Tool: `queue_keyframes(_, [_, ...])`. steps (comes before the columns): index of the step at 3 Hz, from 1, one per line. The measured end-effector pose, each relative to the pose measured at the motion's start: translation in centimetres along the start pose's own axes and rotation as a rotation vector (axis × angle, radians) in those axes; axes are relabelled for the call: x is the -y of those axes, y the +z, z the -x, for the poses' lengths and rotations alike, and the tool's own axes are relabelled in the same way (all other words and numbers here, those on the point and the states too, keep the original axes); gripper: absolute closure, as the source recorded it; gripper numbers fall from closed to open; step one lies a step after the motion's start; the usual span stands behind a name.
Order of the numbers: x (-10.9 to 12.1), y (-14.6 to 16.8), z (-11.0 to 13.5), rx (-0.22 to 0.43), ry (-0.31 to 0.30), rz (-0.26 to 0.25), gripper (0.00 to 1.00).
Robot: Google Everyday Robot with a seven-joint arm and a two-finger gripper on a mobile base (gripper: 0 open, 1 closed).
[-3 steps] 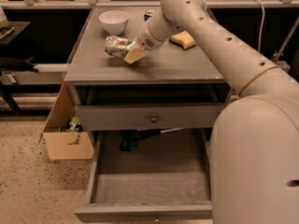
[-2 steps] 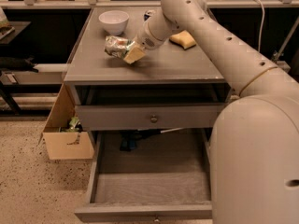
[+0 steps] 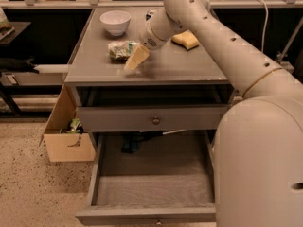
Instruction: Pick 7up can from middle drawer and place on counter
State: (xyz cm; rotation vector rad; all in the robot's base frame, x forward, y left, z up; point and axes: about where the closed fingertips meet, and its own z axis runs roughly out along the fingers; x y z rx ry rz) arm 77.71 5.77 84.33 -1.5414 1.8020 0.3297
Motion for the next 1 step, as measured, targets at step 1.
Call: queue_keyframes(1, [-0.28, -2.25, 0.94, 0.056, -0.049, -0.055, 0.00])
